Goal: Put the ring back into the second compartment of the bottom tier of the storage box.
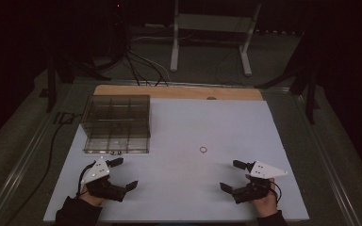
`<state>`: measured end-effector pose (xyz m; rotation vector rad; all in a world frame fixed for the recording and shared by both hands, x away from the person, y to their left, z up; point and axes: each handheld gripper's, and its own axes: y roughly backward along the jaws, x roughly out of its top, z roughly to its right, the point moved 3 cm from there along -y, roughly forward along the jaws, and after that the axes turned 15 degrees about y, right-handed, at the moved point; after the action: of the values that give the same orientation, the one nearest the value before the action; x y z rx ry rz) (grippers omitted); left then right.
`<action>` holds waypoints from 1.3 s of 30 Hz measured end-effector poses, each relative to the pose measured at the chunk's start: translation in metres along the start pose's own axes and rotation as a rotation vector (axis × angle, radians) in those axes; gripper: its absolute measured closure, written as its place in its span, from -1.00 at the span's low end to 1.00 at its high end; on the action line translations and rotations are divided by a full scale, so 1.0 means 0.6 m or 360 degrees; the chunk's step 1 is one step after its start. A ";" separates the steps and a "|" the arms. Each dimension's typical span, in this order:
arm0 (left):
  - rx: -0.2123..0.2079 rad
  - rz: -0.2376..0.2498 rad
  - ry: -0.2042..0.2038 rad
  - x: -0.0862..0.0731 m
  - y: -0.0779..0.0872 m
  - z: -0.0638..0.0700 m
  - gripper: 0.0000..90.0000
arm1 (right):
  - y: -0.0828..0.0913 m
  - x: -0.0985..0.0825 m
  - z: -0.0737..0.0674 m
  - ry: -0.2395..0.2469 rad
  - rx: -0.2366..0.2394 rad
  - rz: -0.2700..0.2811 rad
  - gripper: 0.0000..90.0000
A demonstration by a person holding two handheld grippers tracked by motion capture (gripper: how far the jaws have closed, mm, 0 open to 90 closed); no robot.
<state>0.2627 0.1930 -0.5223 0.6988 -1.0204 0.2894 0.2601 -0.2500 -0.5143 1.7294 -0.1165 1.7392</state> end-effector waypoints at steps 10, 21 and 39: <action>0.0027 -0.0034 0.0011 0.004 -0.010 0.008 -0.99 | -0.007 -0.011 -0.002 -0.0037 0.0055 -0.0007 -1.00; -0.0049 -0.0054 -0.0011 0.001 -0.011 0.014 -0.99 | -0.005 0.000 -0.019 0.0014 0.0101 -0.0083 -1.00; -0.0012 -0.0029 -0.0003 0.001 -0.010 0.012 -0.99 | 0.000 0.041 -0.034 0.0069 0.0200 -0.0047 -1.00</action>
<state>0.2610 0.1837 -0.5219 0.7013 -1.0162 0.2689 0.2451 -0.2300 -0.4940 1.7716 0.0379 1.7947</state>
